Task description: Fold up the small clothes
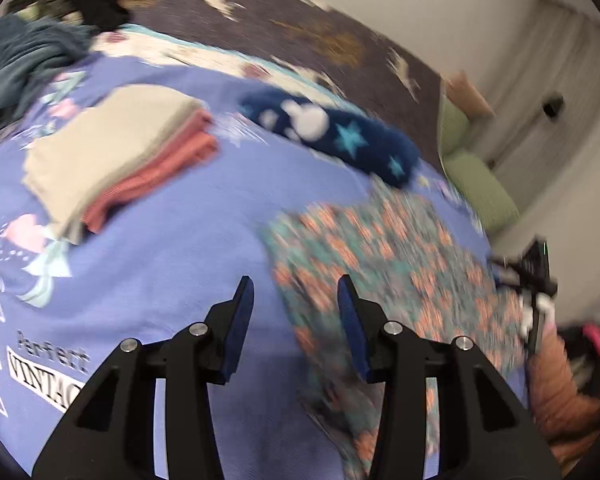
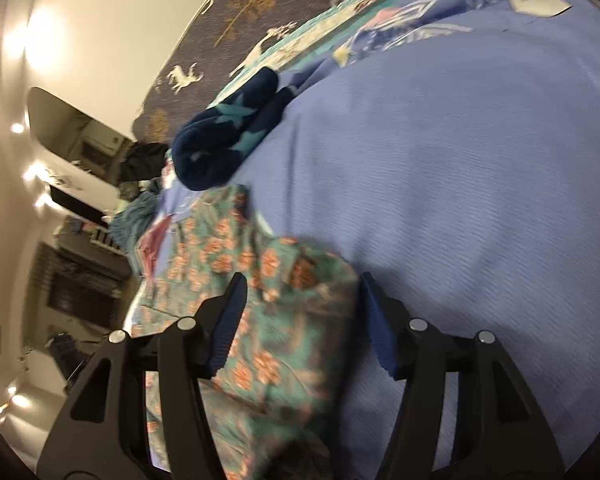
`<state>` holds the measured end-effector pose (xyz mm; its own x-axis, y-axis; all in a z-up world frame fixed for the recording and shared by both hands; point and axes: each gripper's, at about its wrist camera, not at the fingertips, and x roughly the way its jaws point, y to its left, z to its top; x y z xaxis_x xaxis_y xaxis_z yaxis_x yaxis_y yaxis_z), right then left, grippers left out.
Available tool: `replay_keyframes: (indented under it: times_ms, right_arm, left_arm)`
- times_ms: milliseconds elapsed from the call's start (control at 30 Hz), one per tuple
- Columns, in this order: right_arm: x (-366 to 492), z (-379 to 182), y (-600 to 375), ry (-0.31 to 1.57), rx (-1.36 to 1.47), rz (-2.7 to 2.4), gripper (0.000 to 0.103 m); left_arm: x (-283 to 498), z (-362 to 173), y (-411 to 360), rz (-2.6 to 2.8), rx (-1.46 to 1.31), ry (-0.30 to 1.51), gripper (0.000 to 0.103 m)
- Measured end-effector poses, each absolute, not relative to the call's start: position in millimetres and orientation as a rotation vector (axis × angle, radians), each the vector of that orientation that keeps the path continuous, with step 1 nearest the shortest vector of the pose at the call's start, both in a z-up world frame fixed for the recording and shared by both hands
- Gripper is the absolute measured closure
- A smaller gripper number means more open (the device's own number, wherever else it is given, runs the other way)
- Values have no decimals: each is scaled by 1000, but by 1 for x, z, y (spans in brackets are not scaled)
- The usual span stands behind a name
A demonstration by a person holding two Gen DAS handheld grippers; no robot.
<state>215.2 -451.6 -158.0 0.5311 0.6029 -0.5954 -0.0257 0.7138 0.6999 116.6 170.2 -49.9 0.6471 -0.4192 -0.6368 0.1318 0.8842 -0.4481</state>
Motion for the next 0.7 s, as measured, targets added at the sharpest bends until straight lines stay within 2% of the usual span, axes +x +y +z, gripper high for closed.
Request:
replay_keyframes:
  times_ms: [33, 100, 133, 167, 200, 267, 300, 333, 367, 433, 533, 600, 633, 700]
  right_arm:
    - [220, -158, -448, 964, 691, 429, 44]
    - [225, -155, -440, 978, 654, 448, 52]
    - [227, -155, -435, 988, 636, 449, 68]
    - [229, -155, -433, 993, 625, 441, 91]
    - [229, -154, -431, 995, 623, 434, 95]
    - [225, -149, -432, 969, 619, 403, 97]
    - [218, -140, -434, 932, 614, 379, 97]
    - [212, -134, -436, 909, 610, 363, 98]
    - [206, -127, -440, 879, 597, 336, 98]
    - [202, -126, -447, 883, 541, 275, 98]
    - [213, -153, -449, 987, 530, 241, 97]
    - [213, -151, -447, 966, 512, 231, 94]
    - [212, -147, -448, 955, 500, 211, 83]
    - [211, -134, -445, 924, 455, 143, 72]
  left_arm:
    - [122, -48, 176, -307, -397, 793, 59]
    - [148, -53, 179, -316, -401, 800, 59]
    - [158, -57, 177, -326, -407, 819, 59]
    - [175, -66, 173, -349, -422, 860, 59]
    - [193, -77, 167, -370, -433, 903, 59]
    - [215, -93, 156, -385, -451, 961, 59]
    - [223, -99, 152, -396, -463, 977, 63]
    - [229, -103, 146, -415, -468, 976, 73]
    - [231, -105, 140, -434, -458, 977, 99]
    - [230, -110, 132, -426, -406, 976, 99]
    - [221, -108, 131, -403, -368, 944, 99]
    - [216, -104, 132, -389, -335, 934, 99]
    - [212, -99, 131, -385, -314, 921, 99]
    - [210, -88, 129, -393, -288, 895, 99]
